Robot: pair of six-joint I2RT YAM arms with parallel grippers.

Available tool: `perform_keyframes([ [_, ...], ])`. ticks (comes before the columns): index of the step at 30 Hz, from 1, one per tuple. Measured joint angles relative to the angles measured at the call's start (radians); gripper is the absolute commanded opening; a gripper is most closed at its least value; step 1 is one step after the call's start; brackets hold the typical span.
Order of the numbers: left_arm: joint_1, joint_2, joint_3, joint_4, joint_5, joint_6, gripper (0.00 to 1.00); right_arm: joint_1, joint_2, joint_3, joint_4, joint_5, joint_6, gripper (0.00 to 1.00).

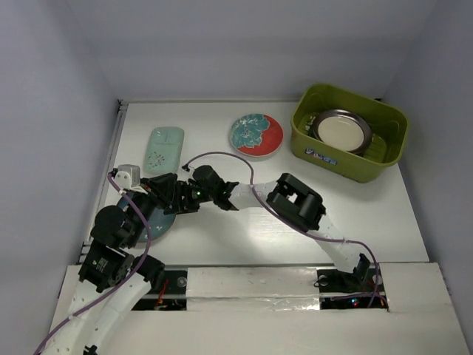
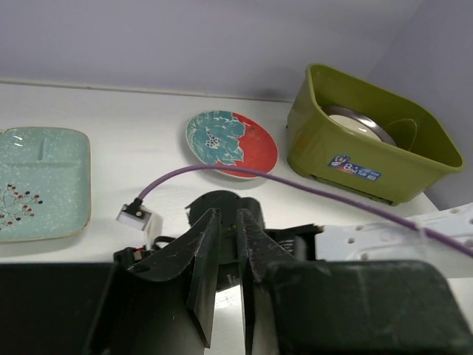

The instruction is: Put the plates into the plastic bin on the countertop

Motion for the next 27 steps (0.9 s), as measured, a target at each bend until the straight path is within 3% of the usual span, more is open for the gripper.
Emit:
perform_keyframes([
  [3, 0.0, 0.0, 0.0, 0.0, 0.0, 0.0, 0.13, 0.008, 0.065, 0.051, 0.058, -0.014, 0.055, 0.41],
  [4, 0.0, 0.0, 0.0, 0.0, 0.0, 0.0, 0.13, 0.011, 0.074, 0.053, 0.075, -0.014, 0.071, 0.19],
  [7, 0.0, 0.0, 0.0, 0.0, -0.002, 0.0, 0.13, 0.015, 0.085, 0.01, 0.127, 0.01, 0.147, 0.0],
  [11, 0.0, 0.0, 0.0, 0.0, -0.002, 0.0, 0.13, 0.023, 0.013, -0.123, 0.192, 0.039, 0.167, 0.0],
  [18, 0.0, -0.008, 0.0, 0.0, -0.01, 0.0, 0.13, -0.011, -0.403, -0.491, 0.033, 0.188, 0.035, 0.0],
  [22, 0.0, -0.013, 0.0, 0.0, -0.014, 0.0, 0.13, -0.169, -0.677, -0.613, -0.097, 0.234, -0.045, 0.0],
  [27, 0.0, -0.013, 0.0, -0.001, -0.014, 0.0, 0.13, -0.502, -0.962, -0.633, -0.207, 0.332, -0.138, 0.0],
])
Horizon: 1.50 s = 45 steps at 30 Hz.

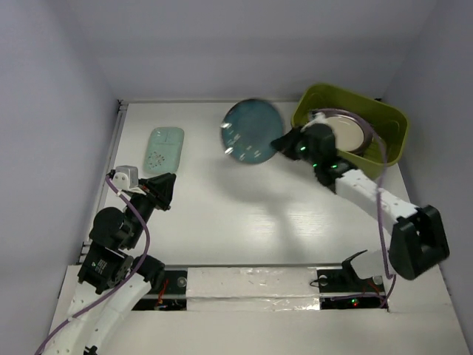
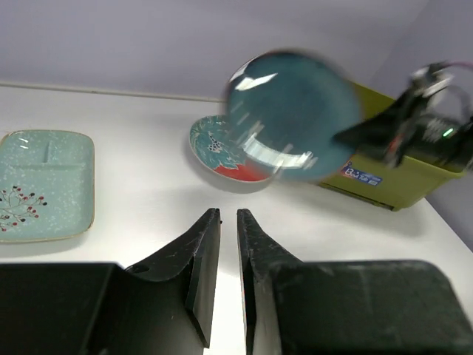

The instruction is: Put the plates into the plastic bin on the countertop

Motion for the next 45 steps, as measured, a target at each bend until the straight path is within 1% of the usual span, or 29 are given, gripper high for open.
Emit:
perform_keyframes([
  [3, 0.0, 0.0, 0.0, 0.0, 0.0, 0.0, 0.13, -0.211, -0.1, 0.025, -0.051, 0.073, -0.031, 0.0],
  [6, 0.0, 0.0, 0.0, 0.0, 0.0, 0.0, 0.14, -0.365, -0.132, 0.06, -0.113, 0.123, -0.055, 0.0],
  [11, 0.0, 0.0, 0.0, 0.0, -0.002, 0.0, 0.13, -0.573, -0.105, 0.069, -0.175, 0.063, -0.05, 0.0],
  [14, 0.0, 0.0, 0.0, 0.0, -0.002, 0.0, 0.14, -0.671, -0.041, 0.069, -0.196, 0.026, -0.04, 0.0],
  [17, 0.0, 0.0, 0.0, 0.0, -0.002, 0.0, 0.13, -0.74, 0.022, 0.067, -0.217, 0.013, -0.032, 0.0],
  [20, 0.0, 0.0, 0.0, 0.0, -0.002, 0.0, 0.13, -0.782, 0.056, 0.06, -0.23, 0.013, -0.015, 0.0],
  [22, 0.0, 0.0, 0.0, 0.0, -0.002, 0.0, 0.13, -0.788, 0.062, 0.061, -0.224, 0.014, -0.017, 0.0],
  [23, 0.0, 0.0, 0.0, 0.0, -0.002, 0.0, 0.13, -0.789, 0.065, 0.061, -0.225, 0.014, -0.019, 0.03],
  [24, 0.0, 0.0, 0.0, 0.0, -0.001, 0.0, 0.13, -0.789, 0.069, 0.061, -0.225, 0.014, -0.019, 0.09],
  [25, 0.0, 0.0, 0.0, 0.0, -0.001, 0.0, 0.13, -0.789, 0.075, 0.064, -0.222, 0.014, -0.019, 0.57],
  [26, 0.0, 0.0, 0.0, 0.0, -0.001, 0.0, 0.13, -0.789, 0.083, 0.068, -0.222, 0.014, -0.016, 0.57],
  [28, 0.0, 0.0, 0.0, 0.0, -0.002, 0.0, 0.13, -0.789, 0.084, 0.069, -0.219, 0.028, -0.021, 0.73],
  [31, 0.0, 0.0, 0.0, 0.0, -0.001, 0.0, 0.13, -0.785, 0.082, 0.066, -0.226, 0.057, -0.033, 0.75],
  [32, 0.0, 0.0, 0.0, 0.0, -0.001, 0.0, 0.13, -0.785, 0.077, 0.066, -0.23, 0.068, -0.037, 0.77],
  [35, 0.0, 0.0, 0.0, 0.0, -0.001, 0.0, 0.13, -0.785, 0.032, 0.058, -0.23, 0.105, -0.052, 0.81],
  [38, 0.0, 0.0, 0.0, 0.0, -0.001, 0.0, 0.13, -0.785, -0.064, 0.048, -0.227, 0.127, -0.066, 0.81],
  [39, 0.0, 0.0, 0.0, 0.0, -0.002, 0.0, 0.13, -0.785, -0.108, 0.042, -0.227, 0.129, -0.069, 0.79],
  [40, 0.0, 0.0, 0.0, 0.0, -0.002, 0.0, 0.13, -0.785, -0.148, 0.037, -0.225, 0.129, -0.073, 0.71],
  [41, 0.0, 0.0, 0.0, 0.0, -0.002, 0.0, 0.13, -0.783, -0.192, 0.03, -0.222, 0.128, -0.077, 0.65],
  [42, 0.0, 0.0, 0.0, 0.0, -0.002, 0.0, 0.13, -0.774, -0.234, 0.023, -0.22, 0.128, -0.078, 0.56],
  [43, 0.0, 0.0, 0.0, 0.0, -0.002, 0.0, 0.13, -0.758, -0.27, 0.015, -0.216, 0.137, -0.078, 0.36],
  [45, 0.0, 0.0, 0.0, 0.0, -0.002, 0.0, 0.13, -0.698, -0.327, -0.007, -0.196, 0.143, -0.077, 0.11],
])
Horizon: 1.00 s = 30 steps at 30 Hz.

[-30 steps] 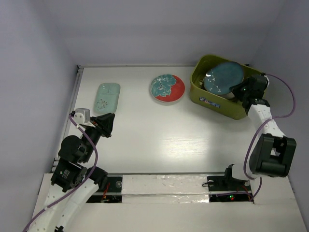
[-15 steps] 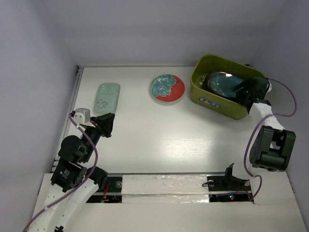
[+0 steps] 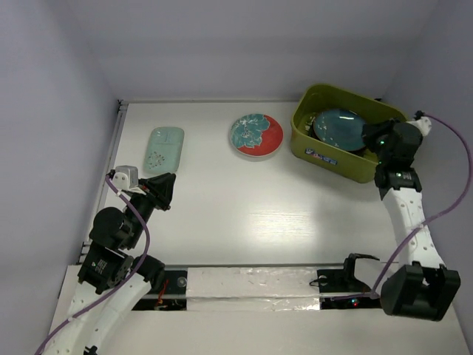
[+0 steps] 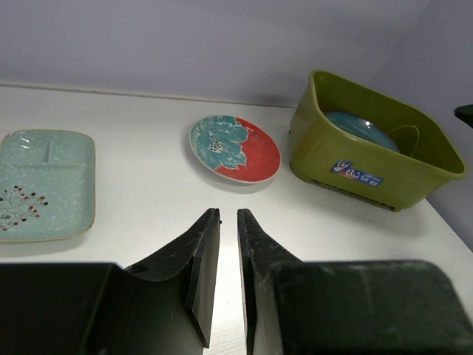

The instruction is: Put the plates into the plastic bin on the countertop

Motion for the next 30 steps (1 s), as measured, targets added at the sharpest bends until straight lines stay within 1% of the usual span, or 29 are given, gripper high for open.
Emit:
perform_keyframes([
  [1, 0.0, 0.0, 0.0, 0.0, 0.0, 0.0, 0.13, 0.052, -0.019, -0.012, 0.009, 0.009, 0.006, 0.0],
  [3, 0.0, 0.0, 0.0, 0.0, -0.001, 0.0, 0.08, 0.18, -0.023, -0.035, 0.051, 0.009, 0.018, 0.0],
  [4, 0.0, 0.0, 0.0, 0.0, -0.003, 0.0, 0.05, 0.208, -0.018, -0.039, 0.071, 0.006, 0.026, 0.0],
  [5, 0.0, 0.0, 0.0, 0.0, -0.005, -0.001, 0.0, 0.322, 0.023, -0.044, 0.09, 0.009, 0.031, 0.0],
  [7, 0.0, 0.001, 0.0, 0.0, -0.016, -0.003, 0.0, 0.459, 0.127, -0.032, 0.138, -0.002, 0.041, 0.0],
  [9, 0.0, 0.002, 0.0, -0.001, -0.033, -0.006, 0.0, 0.591, 0.28, 0.014, 0.166, -0.016, 0.048, 0.0],
  [10, 0.0, 0.002, 0.0, -0.002, -0.043, -0.008, 0.0, 0.638, 0.362, 0.047, 0.169, -0.033, 0.049, 0.0],
  [14, 0.002, 0.002, 0.0, -0.004, -0.069, -0.014, 0.0, 0.81, 0.72, 0.299, 0.154, -0.096, 0.047, 0.0],
  [18, 0.009, 0.002, 0.001, -0.009, -0.092, -0.019, 0.0, 0.912, 1.024, 0.648, 0.062, -0.141, 0.04, 0.0],
  [19, 0.01, 0.002, 0.002, -0.009, -0.098, -0.019, 0.0, 0.931, 1.095, 0.751, 0.028, -0.15, 0.038, 0.07],
  [21, 0.012, 0.002, 0.003, -0.01, -0.108, -0.022, 0.0, 0.957, 1.231, 0.952, -0.028, -0.165, 0.039, 0.26],
  [22, 0.012, 0.002, 0.004, -0.01, -0.113, -0.023, 0.0, 0.967, 1.292, 1.041, -0.051, -0.17, 0.039, 0.43],
  [23, 0.013, 0.002, 0.005, -0.011, -0.115, -0.024, 0.0, 0.974, 1.339, 1.115, -0.086, -0.171, 0.042, 0.52],
  [25, 0.013, 0.002, 0.006, -0.012, -0.119, -0.026, 0.0, 0.983, 1.408, 1.215, -0.126, -0.171, 0.045, 0.64],
  [28, 0.013, 0.002, 0.006, -0.012, -0.118, -0.027, 0.0, 0.986, 1.48, 1.347, -0.216, -0.185, 0.066, 0.65],
  [30, 0.013, 0.001, 0.007, -0.013, -0.118, -0.027, 0.0, 0.986, 1.536, 1.469, -0.277, -0.188, 0.078, 0.65],
])
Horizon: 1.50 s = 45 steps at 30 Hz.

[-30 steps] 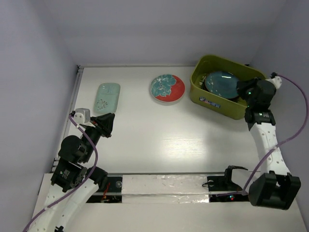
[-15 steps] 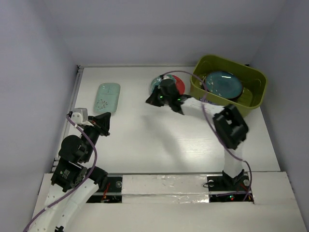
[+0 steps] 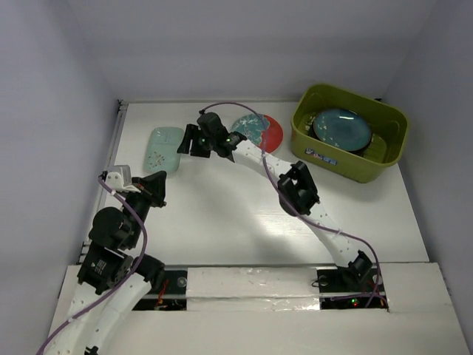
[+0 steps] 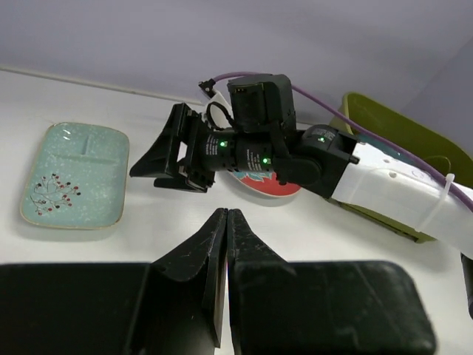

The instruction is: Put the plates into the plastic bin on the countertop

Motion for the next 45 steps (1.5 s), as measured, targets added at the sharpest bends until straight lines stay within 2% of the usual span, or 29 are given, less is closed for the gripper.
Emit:
perform_keyframes([
  [2, 0.0, -0.005, 0.0, -0.002, 0.0, 0.0, 0.0, 0.0, 0.01, 0.034, -0.032, -0.006, 0.011, 0.61],
  [4, 0.0, -0.011, 0.0, -0.002, -0.004, -0.002, 0.0, -0.002, -0.016, -0.022, -0.008, -0.016, 0.023, 0.57],
  [5, 0.0, -0.012, 0.001, -0.002, -0.011, -0.005, 0.0, -0.002, -0.045, -0.094, 0.025, -0.022, 0.033, 0.48],
  [7, 0.0, -0.007, 0.005, -0.005, -0.034, -0.016, 0.0, -0.003, -0.115, -0.266, 0.101, -0.031, 0.051, 0.41],
  [8, 0.0, 0.001, 0.008, -0.009, -0.046, -0.026, 0.02, -0.003, -0.154, -0.356, 0.132, -0.032, 0.056, 0.3],
  [11, 0.002, 0.055, 0.029, -0.024, -0.093, -0.061, 0.05, 0.0, -0.23, -0.5, 0.148, -0.023, 0.043, 0.21],
  [13, 0.005, 0.121, 0.054, -0.033, -0.122, -0.097, 0.1, 0.0, -0.285, -0.547, 0.159, -0.013, 0.017, 0.2],
  [15, 0.008, 0.189, 0.067, -0.032, -0.141, -0.137, 0.19, 0.0, -0.361, -0.593, 0.189, -0.009, -0.007, 0.2],
  [19, 0.034, 0.318, 0.069, -0.028, -0.16, -0.233, 0.3, 0.0, -0.572, -0.726, 0.297, -0.013, -0.042, 0.2],
  [22, 0.108, 0.423, 0.053, 0.016, -0.124, -0.318, 0.35, 0.0, -0.727, -0.853, 0.38, -0.016, -0.062, 0.2],
  [28, 0.37, 0.597, -0.064, 0.121, 0.005, -0.461, 0.62, 0.0, -0.908, -1.09, 0.473, -0.039, -0.086, 0.22],
  [31, 0.457, 0.686, -0.082, 0.158, 0.049, -0.527, 0.64, 0.0, -0.96, -1.205, 0.491, -0.065, -0.085, 0.22],
  [35, 0.52, 0.826, -0.082, 0.239, 0.111, -0.594, 0.65, 0.0, -1.007, -1.313, 0.513, -0.097, -0.085, 0.23],
  [45, 0.541, 1.103, -0.101, 0.446, 0.197, -0.742, 0.61, 0.0, -1.056, -1.394, 0.607, -0.177, -0.084, 0.23],
])
